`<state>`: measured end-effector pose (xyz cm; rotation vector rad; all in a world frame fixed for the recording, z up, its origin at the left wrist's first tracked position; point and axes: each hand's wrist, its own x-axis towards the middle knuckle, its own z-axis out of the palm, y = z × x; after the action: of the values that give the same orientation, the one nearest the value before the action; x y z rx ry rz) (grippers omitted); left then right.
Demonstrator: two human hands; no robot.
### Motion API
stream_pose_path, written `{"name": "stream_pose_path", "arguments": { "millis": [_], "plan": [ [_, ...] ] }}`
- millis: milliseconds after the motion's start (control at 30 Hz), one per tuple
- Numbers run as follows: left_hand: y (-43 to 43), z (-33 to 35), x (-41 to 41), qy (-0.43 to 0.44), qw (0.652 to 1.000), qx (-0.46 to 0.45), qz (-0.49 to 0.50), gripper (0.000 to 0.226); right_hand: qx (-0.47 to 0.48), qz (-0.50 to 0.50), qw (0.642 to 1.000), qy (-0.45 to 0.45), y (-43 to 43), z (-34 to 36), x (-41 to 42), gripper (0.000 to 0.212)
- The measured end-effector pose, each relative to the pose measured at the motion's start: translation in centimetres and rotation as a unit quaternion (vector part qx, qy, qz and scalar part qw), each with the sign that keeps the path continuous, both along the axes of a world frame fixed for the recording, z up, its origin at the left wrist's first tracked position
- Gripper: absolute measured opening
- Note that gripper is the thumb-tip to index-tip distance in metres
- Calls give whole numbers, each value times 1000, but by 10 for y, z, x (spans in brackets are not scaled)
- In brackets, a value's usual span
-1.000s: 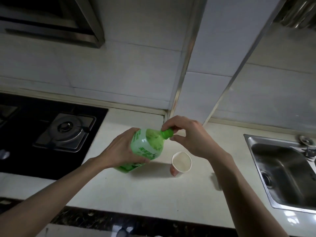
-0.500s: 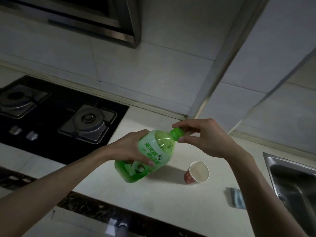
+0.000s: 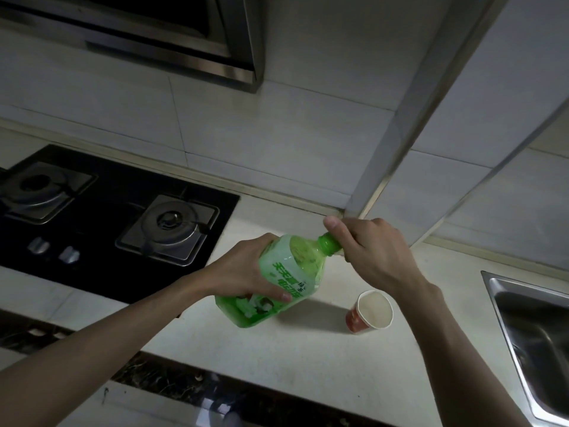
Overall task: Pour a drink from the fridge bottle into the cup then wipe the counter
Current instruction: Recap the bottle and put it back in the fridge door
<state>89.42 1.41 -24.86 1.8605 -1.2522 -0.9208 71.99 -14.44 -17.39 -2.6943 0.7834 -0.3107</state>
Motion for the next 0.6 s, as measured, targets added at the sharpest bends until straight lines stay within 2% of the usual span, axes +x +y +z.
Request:
{"name": "stream_pose_path", "arguments": {
  "millis": [100, 200, 233, 333, 400, 467, 600],
  "plan": [
    [5, -2, 7, -7, 1000, 5, 3, 82, 89, 60, 994, -14, 3, 1, 0, 49],
    [10, -3, 12, -7, 1000, -3, 13, 81, 48, 78, 995, -41, 9, -5, 3, 29],
    [11, -3, 12, -8, 1000, -8, 15, 80, 39, 65, 996, -51, 11, -7, 5, 31],
    [14, -2, 10, -15, 1000, -17, 7, 83, -15, 10, 999, -32, 14, -13, 12, 67],
    [16, -2, 8, -19, 1000, -21, 3, 86, -30, -8, 1000, 0, 14, -17, 15, 83],
    [16, -4, 7, -31, 999, -24, 3, 88, -36, -5, 999, 22, 14, -19, 14, 85],
    [17, -5, 5, -27, 999, -14, 11, 84, -93, 57, 994, -3, 8, -19, 11, 67]
  ]
}}
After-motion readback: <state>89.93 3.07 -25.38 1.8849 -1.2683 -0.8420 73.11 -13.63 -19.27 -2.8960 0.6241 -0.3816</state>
